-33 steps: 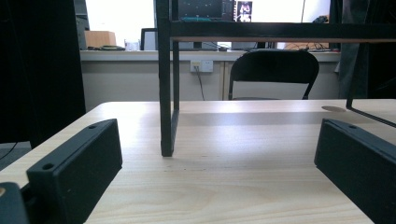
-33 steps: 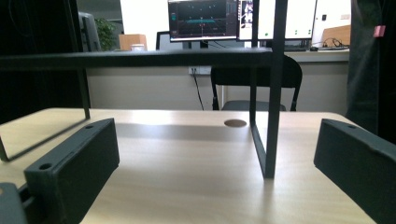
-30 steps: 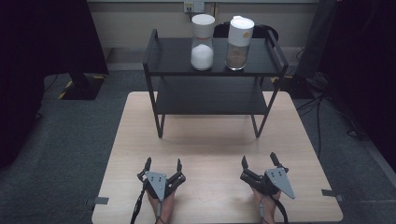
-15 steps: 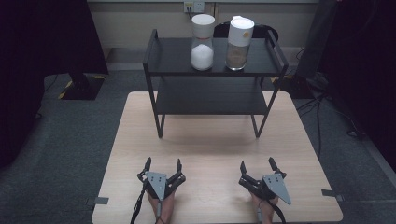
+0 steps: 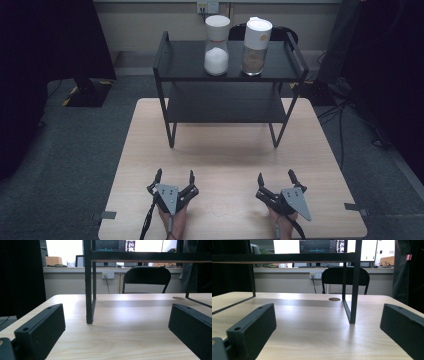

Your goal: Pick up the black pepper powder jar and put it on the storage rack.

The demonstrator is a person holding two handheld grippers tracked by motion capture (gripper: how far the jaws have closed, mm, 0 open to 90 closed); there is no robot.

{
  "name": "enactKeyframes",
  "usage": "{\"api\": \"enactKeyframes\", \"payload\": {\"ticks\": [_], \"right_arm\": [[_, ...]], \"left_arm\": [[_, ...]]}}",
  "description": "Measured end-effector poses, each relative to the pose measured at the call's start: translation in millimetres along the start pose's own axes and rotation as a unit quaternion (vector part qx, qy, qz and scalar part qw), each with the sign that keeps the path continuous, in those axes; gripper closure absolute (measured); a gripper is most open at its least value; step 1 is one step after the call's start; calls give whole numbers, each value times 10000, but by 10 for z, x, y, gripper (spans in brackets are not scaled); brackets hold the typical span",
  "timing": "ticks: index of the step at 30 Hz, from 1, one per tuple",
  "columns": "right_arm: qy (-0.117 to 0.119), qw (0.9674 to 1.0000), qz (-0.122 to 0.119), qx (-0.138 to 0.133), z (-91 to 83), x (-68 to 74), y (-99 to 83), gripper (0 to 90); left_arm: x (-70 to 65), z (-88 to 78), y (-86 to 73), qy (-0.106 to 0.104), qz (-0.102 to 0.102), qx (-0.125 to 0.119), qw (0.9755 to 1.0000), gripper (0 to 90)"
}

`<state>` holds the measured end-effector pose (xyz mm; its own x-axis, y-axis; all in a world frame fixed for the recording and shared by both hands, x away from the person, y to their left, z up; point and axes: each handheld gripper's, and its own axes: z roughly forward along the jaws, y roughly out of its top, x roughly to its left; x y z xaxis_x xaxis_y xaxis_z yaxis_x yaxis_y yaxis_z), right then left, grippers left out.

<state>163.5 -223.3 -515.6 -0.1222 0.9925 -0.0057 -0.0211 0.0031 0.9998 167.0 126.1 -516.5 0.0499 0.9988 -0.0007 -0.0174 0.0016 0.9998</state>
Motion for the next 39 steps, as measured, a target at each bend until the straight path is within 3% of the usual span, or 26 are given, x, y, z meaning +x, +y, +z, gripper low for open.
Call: {"api": "enactKeyframes", "payload": {"ticks": [39], "right_arm": [[-89, 10000, -14, 3, 1, 31, 1, 0]], "left_arm": [[-5, 0, 0, 16, -2, -1, 10000, 2]]}}
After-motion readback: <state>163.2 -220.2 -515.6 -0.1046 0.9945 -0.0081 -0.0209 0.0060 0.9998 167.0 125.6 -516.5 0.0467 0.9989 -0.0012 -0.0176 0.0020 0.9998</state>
